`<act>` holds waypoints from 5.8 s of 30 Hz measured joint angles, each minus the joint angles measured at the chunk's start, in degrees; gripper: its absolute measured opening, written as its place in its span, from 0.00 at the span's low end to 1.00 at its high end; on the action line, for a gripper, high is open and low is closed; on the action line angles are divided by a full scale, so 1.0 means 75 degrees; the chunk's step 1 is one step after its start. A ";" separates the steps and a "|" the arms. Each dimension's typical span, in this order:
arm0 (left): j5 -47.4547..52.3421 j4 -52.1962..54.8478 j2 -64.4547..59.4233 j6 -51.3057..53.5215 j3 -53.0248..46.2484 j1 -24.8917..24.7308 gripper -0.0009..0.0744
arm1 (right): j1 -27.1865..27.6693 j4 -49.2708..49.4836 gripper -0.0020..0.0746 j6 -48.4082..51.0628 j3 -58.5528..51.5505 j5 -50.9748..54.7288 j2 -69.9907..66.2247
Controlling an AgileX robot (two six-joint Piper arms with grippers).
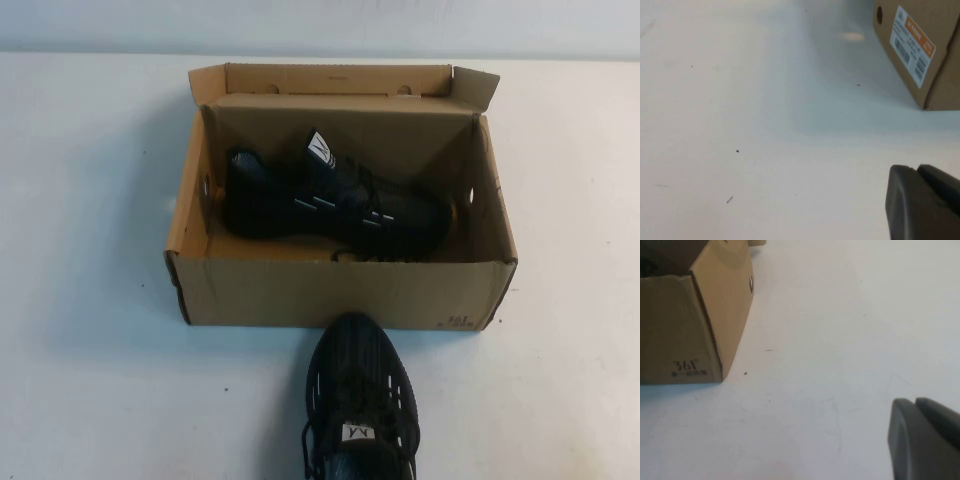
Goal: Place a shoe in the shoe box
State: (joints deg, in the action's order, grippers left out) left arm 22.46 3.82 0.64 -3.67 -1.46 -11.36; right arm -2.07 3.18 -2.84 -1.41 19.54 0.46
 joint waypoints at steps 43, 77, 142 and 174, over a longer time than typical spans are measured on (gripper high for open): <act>-0.2897 0.0000 0.0000 0.0000 0.0000 0.0000 0.01 | 0.0000 0.0062 0.01 0.0000 0.0000 -0.1882 0.0000; -0.8521 -0.0045 0.0019 -0.1344 0.0468 0.0000 0.01 | 0.0000 0.0417 0.00 -0.0507 0.0404 -0.8991 0.0051; 0.4603 -0.0509 -0.4569 0.0128 0.7132 -0.0465 0.01 | -0.6265 0.0741 0.01 -0.1571 0.8608 0.4636 -0.8918; 0.4717 -0.0469 -0.4633 0.0128 0.7148 -0.1078 0.01 | -0.8311 -0.0184 0.48 -0.4383 0.8612 0.4156 -1.2722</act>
State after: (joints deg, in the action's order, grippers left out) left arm 57.84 0.30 -34.10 -2.71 52.15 -19.45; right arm -64.41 1.80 -35.72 63.18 50.71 -94.96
